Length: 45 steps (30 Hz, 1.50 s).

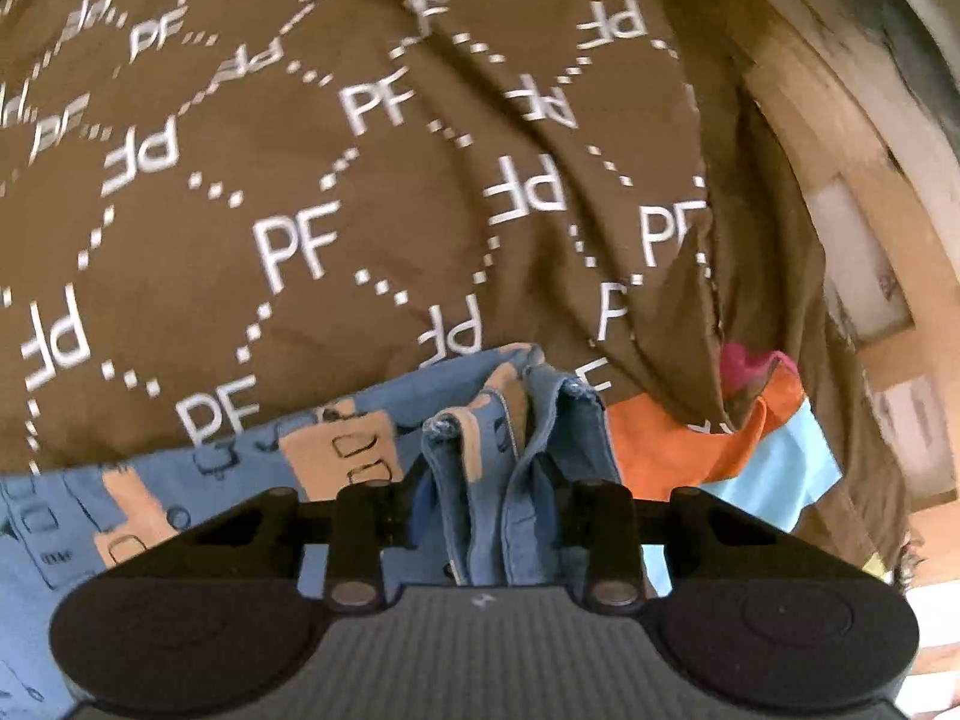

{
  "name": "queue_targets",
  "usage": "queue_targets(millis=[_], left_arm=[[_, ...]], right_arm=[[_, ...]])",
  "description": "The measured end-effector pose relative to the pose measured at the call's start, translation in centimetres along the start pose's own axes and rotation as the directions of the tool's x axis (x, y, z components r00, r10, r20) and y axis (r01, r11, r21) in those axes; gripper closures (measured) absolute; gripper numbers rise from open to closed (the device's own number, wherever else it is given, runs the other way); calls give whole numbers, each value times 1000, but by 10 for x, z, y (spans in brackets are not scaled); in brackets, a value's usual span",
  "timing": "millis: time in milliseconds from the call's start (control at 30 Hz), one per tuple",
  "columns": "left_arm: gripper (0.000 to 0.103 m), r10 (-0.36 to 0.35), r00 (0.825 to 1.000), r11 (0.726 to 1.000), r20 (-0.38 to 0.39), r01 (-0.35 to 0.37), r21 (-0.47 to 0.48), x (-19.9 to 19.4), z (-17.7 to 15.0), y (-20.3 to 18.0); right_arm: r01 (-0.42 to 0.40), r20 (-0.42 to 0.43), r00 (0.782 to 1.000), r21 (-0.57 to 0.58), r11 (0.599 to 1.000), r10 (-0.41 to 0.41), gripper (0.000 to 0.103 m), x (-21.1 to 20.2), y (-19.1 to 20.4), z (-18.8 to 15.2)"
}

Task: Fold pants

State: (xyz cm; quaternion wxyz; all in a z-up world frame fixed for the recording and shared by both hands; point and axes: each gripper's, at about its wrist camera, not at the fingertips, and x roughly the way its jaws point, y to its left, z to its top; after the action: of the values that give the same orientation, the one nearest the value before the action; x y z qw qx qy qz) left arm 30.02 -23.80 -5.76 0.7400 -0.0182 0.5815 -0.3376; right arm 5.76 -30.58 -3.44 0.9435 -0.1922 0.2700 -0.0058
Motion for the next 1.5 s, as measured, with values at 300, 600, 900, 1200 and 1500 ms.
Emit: queue_targets(millis=[300, 600, 900, 1200, 1500], left_arm=[[24, -128, 991, 989, 37, 130, -66, -19, -8, 35], [16, -215, 975, 961, 51, 220, -168, -14, -13, 66], [37, -167, 982, 978, 90, 177, -110, -23, -18, 63], [79, -67, 992, 994, 108, 76, -78, -23, -28, 50], [80, -20, 984, 1000, 176, 23, -20, -81, -39, 64]], right_arm=[[-29, 22, 999, -8, 1000, 29, 85, 10, 2, 3], [-72, -13, 997, -93, 993, 71, 90, -2, 9, -3], [-85, -35, 996, -130, 988, 81, 89, 1, 17, -5], [-68, -8, 998, -123, 990, 67, 89, -5, 15, -4], [-131, 129, 979, -179, 975, 155, 90, -33, 36, 14]])
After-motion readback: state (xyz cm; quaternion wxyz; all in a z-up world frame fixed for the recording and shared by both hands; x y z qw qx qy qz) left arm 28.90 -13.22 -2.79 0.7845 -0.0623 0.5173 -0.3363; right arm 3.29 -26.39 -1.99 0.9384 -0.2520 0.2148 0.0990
